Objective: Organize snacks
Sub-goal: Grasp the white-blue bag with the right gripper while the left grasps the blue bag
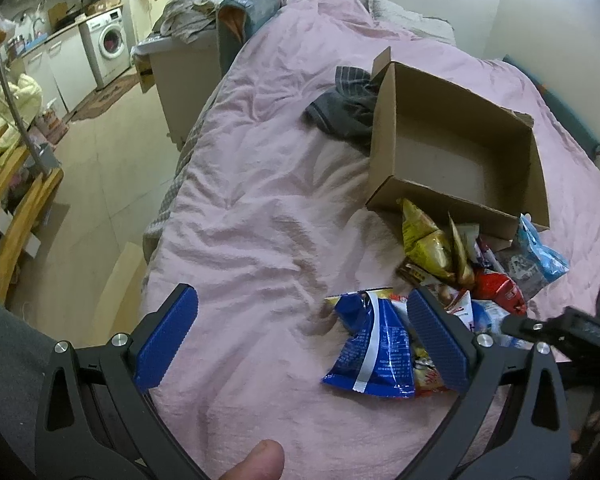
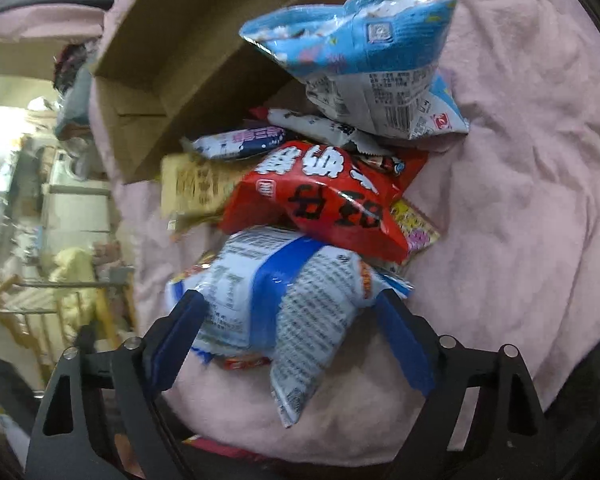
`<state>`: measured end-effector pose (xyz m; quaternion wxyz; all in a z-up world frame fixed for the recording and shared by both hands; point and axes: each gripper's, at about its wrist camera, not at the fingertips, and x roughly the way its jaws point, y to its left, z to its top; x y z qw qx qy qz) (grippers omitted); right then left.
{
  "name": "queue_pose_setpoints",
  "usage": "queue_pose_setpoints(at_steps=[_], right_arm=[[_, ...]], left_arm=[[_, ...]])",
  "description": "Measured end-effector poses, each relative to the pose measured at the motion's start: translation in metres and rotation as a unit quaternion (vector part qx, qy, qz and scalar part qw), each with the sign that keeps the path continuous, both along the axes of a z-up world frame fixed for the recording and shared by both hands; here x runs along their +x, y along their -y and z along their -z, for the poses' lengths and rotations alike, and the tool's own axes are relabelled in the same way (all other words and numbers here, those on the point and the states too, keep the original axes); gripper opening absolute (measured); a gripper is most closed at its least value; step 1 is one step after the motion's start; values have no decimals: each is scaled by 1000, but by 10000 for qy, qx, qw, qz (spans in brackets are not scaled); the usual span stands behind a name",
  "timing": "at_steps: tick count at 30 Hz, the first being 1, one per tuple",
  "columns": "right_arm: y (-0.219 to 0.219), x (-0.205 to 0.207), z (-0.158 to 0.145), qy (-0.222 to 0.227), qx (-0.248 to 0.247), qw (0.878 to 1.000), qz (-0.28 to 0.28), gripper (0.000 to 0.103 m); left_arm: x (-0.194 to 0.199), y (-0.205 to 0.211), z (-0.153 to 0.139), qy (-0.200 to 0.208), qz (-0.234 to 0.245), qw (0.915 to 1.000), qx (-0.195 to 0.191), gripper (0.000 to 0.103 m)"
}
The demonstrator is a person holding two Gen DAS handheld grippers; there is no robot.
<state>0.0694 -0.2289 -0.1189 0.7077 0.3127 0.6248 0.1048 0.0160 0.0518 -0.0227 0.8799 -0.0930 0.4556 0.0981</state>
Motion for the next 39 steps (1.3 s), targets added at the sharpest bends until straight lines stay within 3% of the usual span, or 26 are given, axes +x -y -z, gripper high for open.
queue_pose_setpoints(at_steps=[2,4,5,10,18,22,26,31,37,39], right_arm=[[-3,4,3,22,-158,9998,-87,80],[-5,4,3,52,-247,9995,-203,66],[-6,4,5,42,-189,9994,-282,52],[-10,-4,-3,236,72,9987,-439,33],[-2,-32,-28,527,638,9950,-551,29],[4,-38,-52,1005,964,9881,-658,21],[10,-31,-91,1903,680,9766,-731,21],[14,-13,-103,2222,366,9712,-779,20],[34,-15,-82,2075,491,9750,-629,20],[34,-15,-77,2010,494,9763,-623,20]], left_arm=[[-1,-1,0,-14,-32,10000,-12,103],[0,-1,0,-5,-43,10000,-33,103],[0,-1,1,-10,-36,10000,-41,103],[1,3,0,-6,37,10000,-9,103],[4,-5,6,-152,-40,9998,-74,103],[13,-12,19,-507,-98,9984,-220,103],[23,-16,30,-918,-48,9948,-442,103],[40,-13,56,-1577,116,9839,-832,103],[47,11,91,-2133,608,9683,-1146,92],[47,20,98,-2224,752,9642,-1236,72]])
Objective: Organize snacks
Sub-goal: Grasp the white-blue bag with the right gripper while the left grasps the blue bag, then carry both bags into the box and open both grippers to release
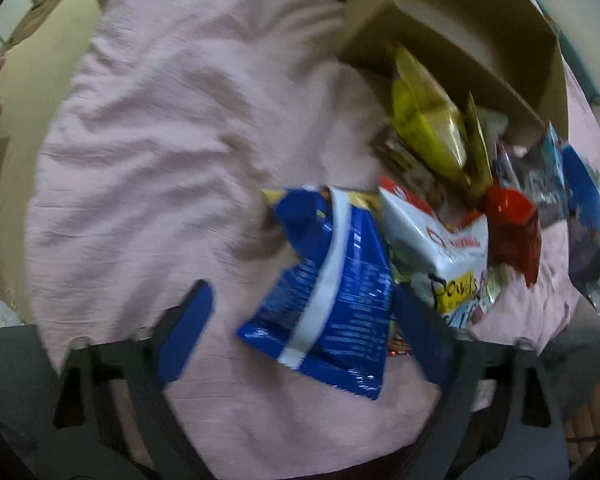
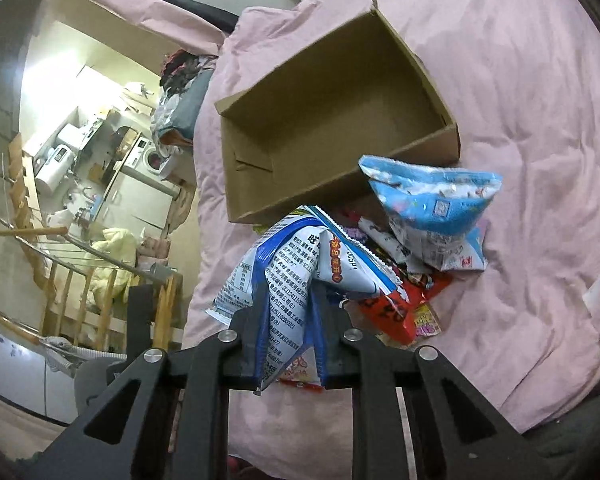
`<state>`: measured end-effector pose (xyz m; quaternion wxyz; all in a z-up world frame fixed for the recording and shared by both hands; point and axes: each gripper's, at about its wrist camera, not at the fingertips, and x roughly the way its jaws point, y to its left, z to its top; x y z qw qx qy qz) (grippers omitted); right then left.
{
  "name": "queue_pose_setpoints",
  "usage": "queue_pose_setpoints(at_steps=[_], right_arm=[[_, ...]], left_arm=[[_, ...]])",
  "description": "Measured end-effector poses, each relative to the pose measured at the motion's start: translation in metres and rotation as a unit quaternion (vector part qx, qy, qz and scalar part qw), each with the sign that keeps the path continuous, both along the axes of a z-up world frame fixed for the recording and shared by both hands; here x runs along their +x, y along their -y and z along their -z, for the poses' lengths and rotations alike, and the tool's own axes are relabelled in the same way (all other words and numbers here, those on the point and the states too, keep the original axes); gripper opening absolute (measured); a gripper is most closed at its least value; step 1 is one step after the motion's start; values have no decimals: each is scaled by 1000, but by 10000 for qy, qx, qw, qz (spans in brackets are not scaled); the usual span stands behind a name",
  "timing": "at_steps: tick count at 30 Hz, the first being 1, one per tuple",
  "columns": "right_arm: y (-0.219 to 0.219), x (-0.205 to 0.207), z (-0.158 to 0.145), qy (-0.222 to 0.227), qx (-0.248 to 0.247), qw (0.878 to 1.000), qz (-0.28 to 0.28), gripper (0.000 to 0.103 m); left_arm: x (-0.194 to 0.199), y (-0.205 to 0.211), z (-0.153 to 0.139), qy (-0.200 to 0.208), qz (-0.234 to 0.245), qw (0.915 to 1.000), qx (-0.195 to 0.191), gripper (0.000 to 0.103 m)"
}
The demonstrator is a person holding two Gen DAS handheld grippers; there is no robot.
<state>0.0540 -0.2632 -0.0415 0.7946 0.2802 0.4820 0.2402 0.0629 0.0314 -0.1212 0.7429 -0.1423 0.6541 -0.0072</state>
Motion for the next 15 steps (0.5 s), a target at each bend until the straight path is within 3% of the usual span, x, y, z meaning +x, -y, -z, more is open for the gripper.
queue_pose_setpoints(at_steps=[2,3,6,10,15], right_arm=[[0,1,0,4,7,10000,1,20],[0,2,0,14,16,10000,-5,20],[0,3,-2,42,9,10000,-24,20],[3,2,-6,61,52,10000,-3,20],[4,-2,-20,369,-38,9993,23,19]], left_arm=[[0,5,6,-73,22,9999,-150,62],[0,6,7,-36,18,9999,-144,50],[-4,9,0,29,83,9999,-94,33],[-20,7,-14,187,10,9998,53,29],[-30,9,-57,889,-34,9951,423,28]])
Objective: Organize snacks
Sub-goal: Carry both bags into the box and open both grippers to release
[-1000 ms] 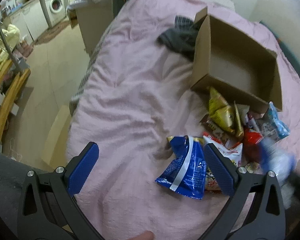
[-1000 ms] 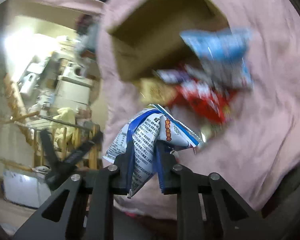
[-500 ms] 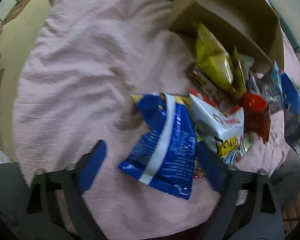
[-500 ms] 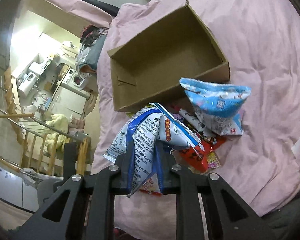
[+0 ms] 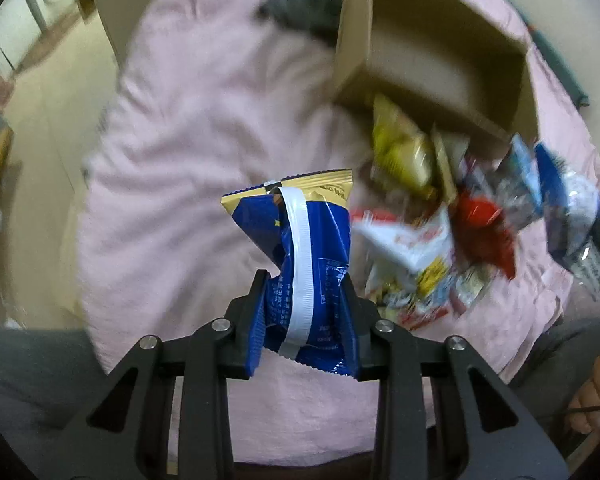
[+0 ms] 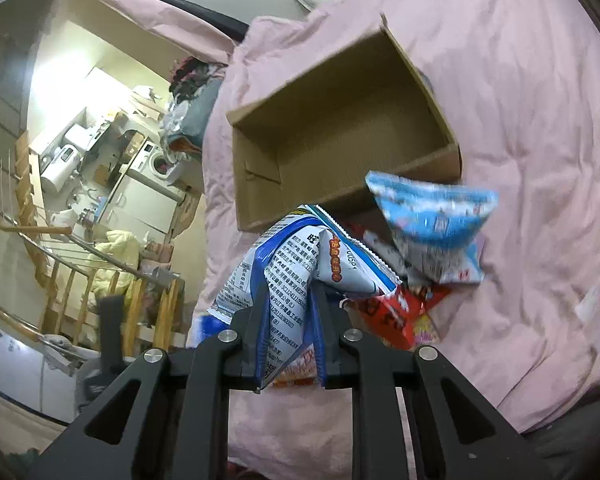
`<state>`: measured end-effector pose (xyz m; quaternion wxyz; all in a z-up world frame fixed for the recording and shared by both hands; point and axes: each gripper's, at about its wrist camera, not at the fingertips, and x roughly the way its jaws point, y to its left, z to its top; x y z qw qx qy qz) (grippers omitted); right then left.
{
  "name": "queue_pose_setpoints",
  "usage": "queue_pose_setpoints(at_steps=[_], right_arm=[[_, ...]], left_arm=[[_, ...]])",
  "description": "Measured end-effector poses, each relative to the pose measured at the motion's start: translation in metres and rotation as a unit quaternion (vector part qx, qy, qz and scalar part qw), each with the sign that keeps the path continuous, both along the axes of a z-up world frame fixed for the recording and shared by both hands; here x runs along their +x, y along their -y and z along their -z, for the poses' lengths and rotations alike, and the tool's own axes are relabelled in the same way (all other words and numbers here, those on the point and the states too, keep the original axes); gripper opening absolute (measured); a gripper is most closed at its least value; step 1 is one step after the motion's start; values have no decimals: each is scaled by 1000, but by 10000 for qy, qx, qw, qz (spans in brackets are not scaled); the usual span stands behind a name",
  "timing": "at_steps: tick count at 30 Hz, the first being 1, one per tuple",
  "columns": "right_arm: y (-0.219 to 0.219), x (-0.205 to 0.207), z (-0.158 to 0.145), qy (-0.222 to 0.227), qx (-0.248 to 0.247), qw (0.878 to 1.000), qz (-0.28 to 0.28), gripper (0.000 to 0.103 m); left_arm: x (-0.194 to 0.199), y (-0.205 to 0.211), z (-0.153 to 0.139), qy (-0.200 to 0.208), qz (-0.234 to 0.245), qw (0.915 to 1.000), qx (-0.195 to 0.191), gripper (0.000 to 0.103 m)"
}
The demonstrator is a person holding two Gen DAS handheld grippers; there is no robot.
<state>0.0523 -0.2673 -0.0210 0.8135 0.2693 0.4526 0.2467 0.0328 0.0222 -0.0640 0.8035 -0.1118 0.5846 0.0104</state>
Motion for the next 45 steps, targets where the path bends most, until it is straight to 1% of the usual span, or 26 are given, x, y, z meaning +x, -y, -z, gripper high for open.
queue_pose_setpoints(at_steps=[2,3,5,6,7,9,14,18,22,25,27,31,35,39,45], right_arm=[[-1,3,-9,146,-42,9999,21,19],[-1,6,-14,233,-54,9997,39,19],[-1,14,-21,355,-140,9993,48,19],[-2,20,-24,396,-186,9990,66,19],[-1,25,-26,422,-202,9989,82,19],[-1,39,-32,492,-247,9984,128,19],[-4,79,-42,656,-414,9967,226,19],[-9,109,-45,769,-523,9953,261,19],[-16,135,-39,759,-669,9945,259,19],[-21,150,-28,712,-810,9939,248,19],[-21,157,-16,649,-833,9941,241,19],[-22,171,11,281,-971,9945,265,19],[-22,179,28,75,-1149,9931,207,19],[-20,182,35,-107,-1158,9930,210,19],[-23,187,34,-169,-1120,9933,225,19]], left_arm=[[7,1,-24,367,-51,9993,84,28],[21,-4,-33,486,-66,9987,106,28],[37,0,-55,824,-38,9965,156,28],[40,-7,-63,890,-16,9959,163,28],[51,-1,-72,1002,42,9948,167,28],[63,-9,-84,1110,99,9936,162,28],[106,10,-94,1297,296,9907,270,28],[130,24,-93,1378,404,9891,328,28],[152,38,-95,1503,502,9866,394,28],[167,42,-84,1514,508,9866,348,28],[177,43,-70,1436,499,9880,267,28],[183,48,-50,1413,614,9874,369,28],[192,49,-35,1306,599,9892,301,28],[195,51,-27,1281,688,9889,293,28],[194,55,-26,1371,774,9868,368,29]])
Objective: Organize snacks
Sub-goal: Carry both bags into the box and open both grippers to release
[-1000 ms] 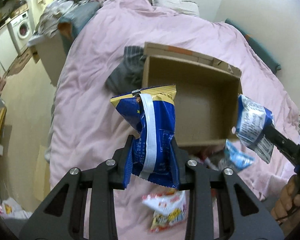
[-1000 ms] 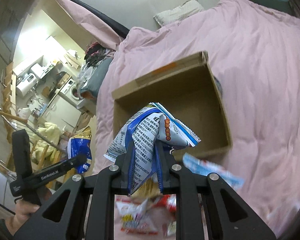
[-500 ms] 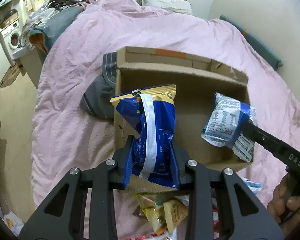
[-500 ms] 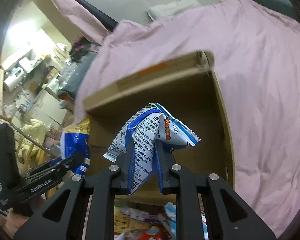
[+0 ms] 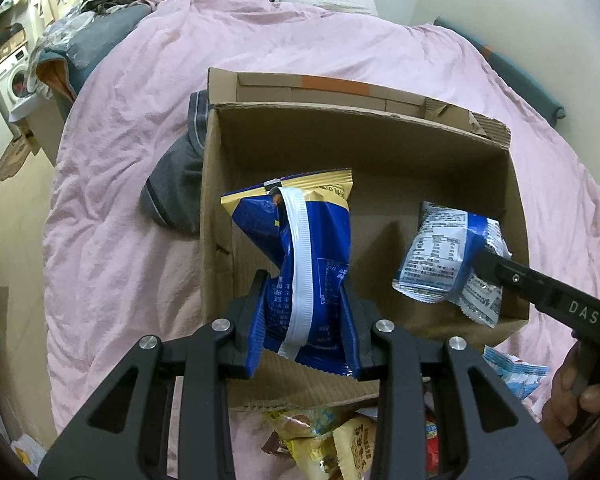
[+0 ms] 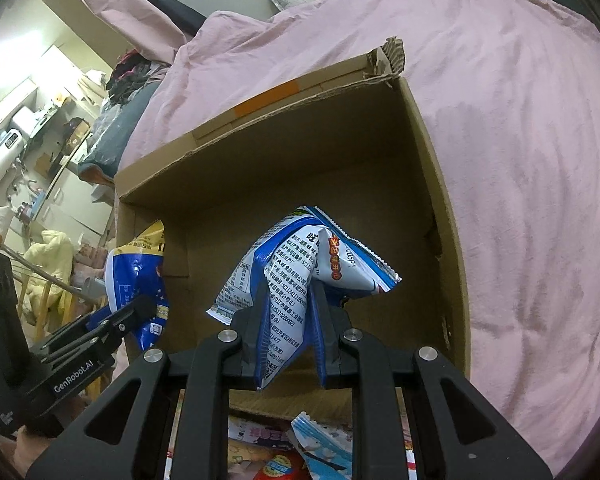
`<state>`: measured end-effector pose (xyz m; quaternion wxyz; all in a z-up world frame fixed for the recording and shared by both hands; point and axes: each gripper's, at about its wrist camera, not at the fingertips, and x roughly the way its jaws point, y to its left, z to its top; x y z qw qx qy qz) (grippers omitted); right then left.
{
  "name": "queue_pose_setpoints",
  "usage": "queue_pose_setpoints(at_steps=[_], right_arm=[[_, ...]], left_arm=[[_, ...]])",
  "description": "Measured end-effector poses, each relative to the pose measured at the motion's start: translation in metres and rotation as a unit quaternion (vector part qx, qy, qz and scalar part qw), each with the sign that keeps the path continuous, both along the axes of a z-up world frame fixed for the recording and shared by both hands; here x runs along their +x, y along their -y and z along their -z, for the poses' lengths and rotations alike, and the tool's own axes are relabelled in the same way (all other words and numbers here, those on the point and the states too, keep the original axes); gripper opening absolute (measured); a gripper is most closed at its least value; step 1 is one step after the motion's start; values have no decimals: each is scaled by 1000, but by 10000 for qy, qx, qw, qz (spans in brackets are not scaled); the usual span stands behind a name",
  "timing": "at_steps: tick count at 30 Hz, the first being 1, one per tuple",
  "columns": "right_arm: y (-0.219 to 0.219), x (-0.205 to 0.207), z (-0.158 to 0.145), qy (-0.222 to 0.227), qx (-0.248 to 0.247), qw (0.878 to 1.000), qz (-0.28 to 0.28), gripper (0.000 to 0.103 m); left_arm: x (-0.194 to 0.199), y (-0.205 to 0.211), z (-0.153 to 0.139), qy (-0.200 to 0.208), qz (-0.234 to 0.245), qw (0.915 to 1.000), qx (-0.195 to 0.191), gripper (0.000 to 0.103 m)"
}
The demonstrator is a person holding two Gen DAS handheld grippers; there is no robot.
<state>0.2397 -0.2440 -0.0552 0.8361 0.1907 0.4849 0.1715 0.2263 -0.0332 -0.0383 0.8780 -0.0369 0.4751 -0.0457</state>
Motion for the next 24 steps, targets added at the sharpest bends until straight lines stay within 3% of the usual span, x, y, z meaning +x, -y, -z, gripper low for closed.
queue_pose_setpoints(at_steps=[16,19,21,24], right_arm=[[-4,3,-1,54,-43,10000,7,23],[-3,2,-3,71,22,10000,47,23],[-2,2,-6,141,22,9999,67,23],[1,1,-11,254,15,9996,128,26]], left_arm=[[-2,4,-1,-10,47,10000,-8,33],[-2,3,-3,11,68,10000,-28,49],[-4,1,-5,98,12,9999,-26,67],[-7,-3,-10,220,-116,9997,-36,84]])
